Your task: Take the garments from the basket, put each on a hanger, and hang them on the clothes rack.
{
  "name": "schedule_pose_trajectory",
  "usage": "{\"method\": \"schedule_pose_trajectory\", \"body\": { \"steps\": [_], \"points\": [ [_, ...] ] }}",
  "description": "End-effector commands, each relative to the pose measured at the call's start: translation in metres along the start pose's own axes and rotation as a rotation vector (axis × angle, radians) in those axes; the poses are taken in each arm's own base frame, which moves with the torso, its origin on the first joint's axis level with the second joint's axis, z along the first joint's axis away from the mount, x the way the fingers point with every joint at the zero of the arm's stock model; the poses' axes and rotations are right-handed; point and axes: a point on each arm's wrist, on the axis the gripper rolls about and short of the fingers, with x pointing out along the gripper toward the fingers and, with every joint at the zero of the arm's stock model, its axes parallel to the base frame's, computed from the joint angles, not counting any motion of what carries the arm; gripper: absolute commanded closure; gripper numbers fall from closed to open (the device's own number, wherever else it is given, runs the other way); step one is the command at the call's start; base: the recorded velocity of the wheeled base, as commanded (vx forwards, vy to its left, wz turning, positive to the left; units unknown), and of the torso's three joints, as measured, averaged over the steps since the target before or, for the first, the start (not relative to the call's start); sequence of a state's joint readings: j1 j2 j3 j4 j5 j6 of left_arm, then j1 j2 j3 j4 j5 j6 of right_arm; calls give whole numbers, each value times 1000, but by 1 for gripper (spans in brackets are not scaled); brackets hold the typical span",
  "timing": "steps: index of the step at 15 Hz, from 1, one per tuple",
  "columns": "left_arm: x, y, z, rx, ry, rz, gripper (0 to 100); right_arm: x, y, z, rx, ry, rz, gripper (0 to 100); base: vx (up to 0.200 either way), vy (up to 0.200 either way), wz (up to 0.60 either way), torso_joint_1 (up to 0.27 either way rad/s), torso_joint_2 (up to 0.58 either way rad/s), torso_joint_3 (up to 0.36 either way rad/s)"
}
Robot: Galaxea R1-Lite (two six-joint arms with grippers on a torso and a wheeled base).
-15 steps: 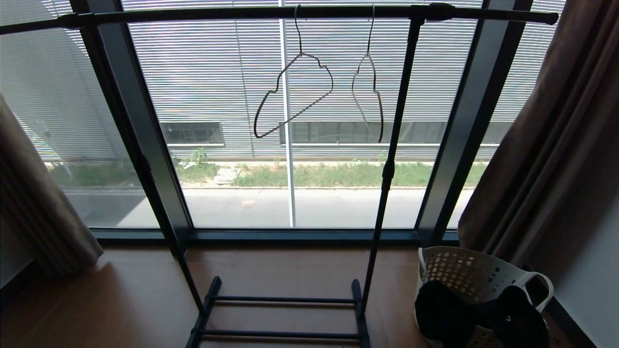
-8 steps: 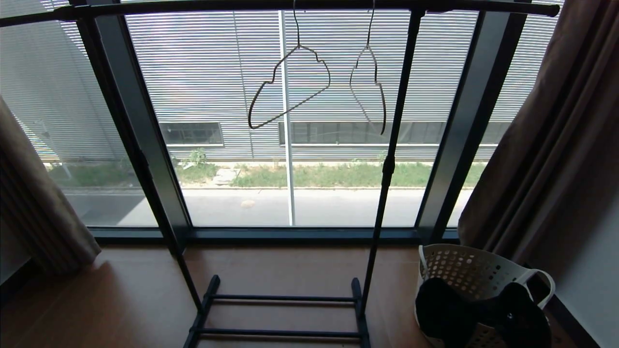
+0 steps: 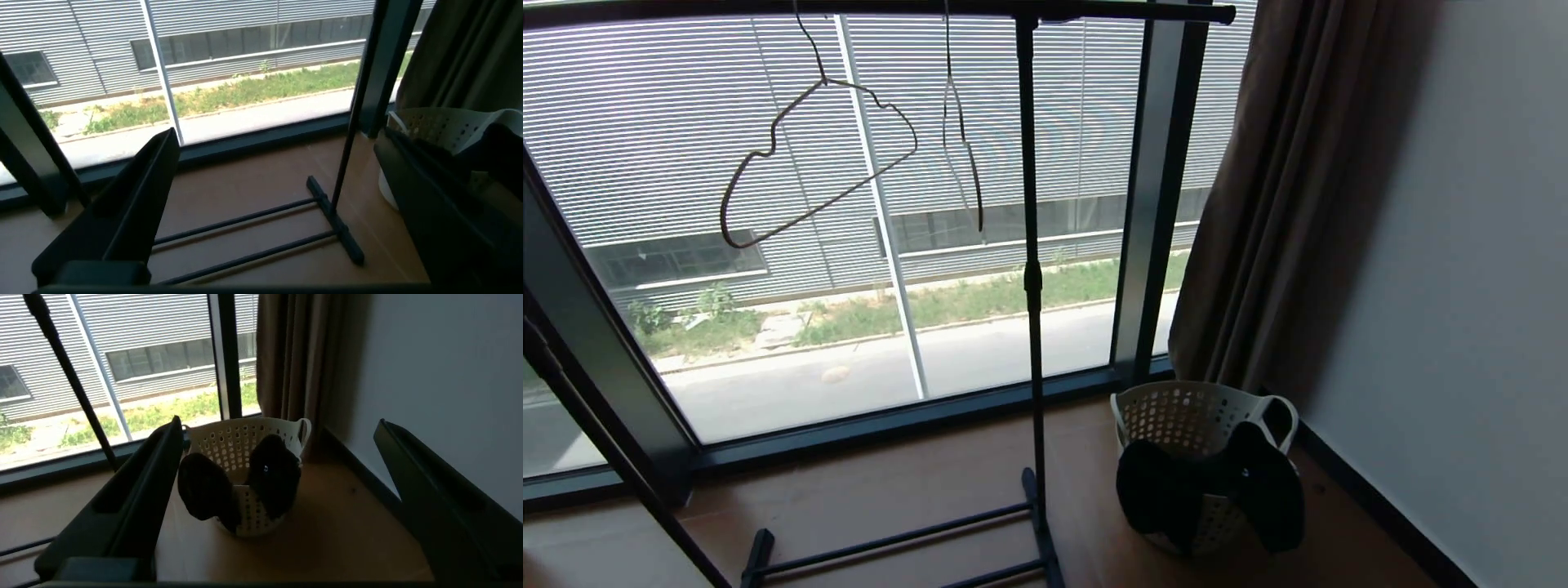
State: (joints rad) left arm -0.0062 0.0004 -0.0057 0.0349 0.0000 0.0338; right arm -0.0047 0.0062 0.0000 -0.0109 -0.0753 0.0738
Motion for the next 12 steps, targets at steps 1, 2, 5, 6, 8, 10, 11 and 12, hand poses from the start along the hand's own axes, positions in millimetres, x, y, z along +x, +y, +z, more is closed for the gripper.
{"method": "schedule_pose_trajectory", "body": {
  "steps": [1, 2, 5, 6, 8, 10, 11, 12],
  "points": [
    [0, 0, 0, 0, 0, 0, 0, 0, 0, 0, 0, 2, 0, 0, 0, 0, 0, 0, 0, 0],
    [0, 0, 0, 1, 0, 0, 0, 0, 0, 0, 0, 2, 0, 0, 0, 0, 0, 0, 0, 0],
    [0, 0, 0, 1, 0, 0, 0, 0, 0, 0, 0, 2, 0, 0, 0, -67, 0, 1, -1, 2],
    [0, 0, 0, 1, 0, 0, 0, 0, 0, 0, 0, 2, 0, 0, 0, -200, 0, -7, 2, 2],
    [0, 0, 0, 1, 0, 0, 0, 0, 0, 0, 1, 2, 0, 0, 0, -200, 0, -3, 2, 0],
    [0, 0, 0, 0, 0, 0, 0, 0, 0, 0, 0, 2, 0, 0, 0, -200, 0, 7, 2, 5],
    [0, 0, 0, 0, 0, 0, 0, 0, 0, 0, 1, 2, 0, 0, 0, -200, 0, 2, -2, 7],
    [0, 0, 0, 0, 0, 0, 0, 0, 0, 0, 0, 2, 0, 0, 0, -200, 0, 2, 7, -2]
  ]
}}
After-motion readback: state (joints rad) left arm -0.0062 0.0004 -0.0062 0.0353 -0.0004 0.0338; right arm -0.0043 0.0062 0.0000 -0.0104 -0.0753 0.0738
